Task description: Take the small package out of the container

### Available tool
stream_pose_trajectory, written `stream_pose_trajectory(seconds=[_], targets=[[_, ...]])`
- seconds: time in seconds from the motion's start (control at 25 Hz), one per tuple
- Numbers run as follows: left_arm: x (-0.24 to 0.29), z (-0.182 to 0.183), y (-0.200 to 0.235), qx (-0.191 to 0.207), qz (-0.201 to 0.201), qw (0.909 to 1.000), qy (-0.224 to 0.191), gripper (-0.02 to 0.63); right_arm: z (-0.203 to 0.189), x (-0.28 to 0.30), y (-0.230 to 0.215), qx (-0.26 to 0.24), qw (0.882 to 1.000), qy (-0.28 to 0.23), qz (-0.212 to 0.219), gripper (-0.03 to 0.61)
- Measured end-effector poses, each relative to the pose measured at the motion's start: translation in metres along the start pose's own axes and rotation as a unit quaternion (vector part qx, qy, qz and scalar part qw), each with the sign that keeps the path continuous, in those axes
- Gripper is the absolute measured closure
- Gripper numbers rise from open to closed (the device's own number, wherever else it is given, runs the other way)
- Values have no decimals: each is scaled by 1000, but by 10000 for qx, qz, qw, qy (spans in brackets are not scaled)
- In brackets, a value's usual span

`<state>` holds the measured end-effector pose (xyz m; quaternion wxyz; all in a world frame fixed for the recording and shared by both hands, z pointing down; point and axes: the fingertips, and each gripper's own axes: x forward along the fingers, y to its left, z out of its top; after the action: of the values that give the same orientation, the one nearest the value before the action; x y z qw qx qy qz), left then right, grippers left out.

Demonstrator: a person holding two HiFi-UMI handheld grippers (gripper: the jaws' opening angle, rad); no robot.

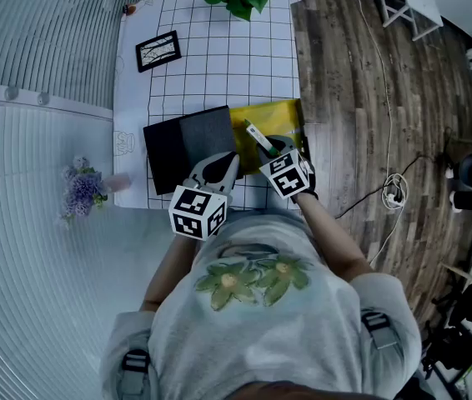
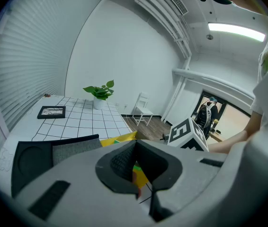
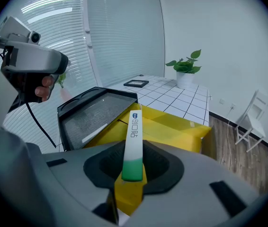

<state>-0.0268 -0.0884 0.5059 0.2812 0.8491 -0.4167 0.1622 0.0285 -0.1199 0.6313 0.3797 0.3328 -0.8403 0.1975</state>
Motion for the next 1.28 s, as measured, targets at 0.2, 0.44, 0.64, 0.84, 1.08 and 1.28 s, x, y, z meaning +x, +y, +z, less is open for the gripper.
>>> stream_pose_trajectory(seconds=[0.2, 0.44, 0.64, 0.84, 1.08, 1.28], targets=[[-1, -1, 1, -3, -1, 10000, -2, 607, 4, -3, 1, 8, 10000, -84, -25, 489], [-3, -1, 1, 4, -5, 10000, -20, 607, 6, -9, 1, 64, 9998, -155, -91, 489], [-6, -2, 1, 8, -15, 10000, -32, 607, 13, -14, 4, 39, 9996, -268, -93, 489], [-9, -4, 2, 9, -38, 10000, -32, 607, 17, -19, 8, 16, 9994, -336, -127, 489], [-13, -5, 0, 40, -112, 9999, -4, 607, 24, -29, 14, 26, 9989, -428, -196, 489], [-17, -5, -3, 87, -193, 9998, -3, 607, 30, -42, 18, 49, 9981, -539, -292, 489]])
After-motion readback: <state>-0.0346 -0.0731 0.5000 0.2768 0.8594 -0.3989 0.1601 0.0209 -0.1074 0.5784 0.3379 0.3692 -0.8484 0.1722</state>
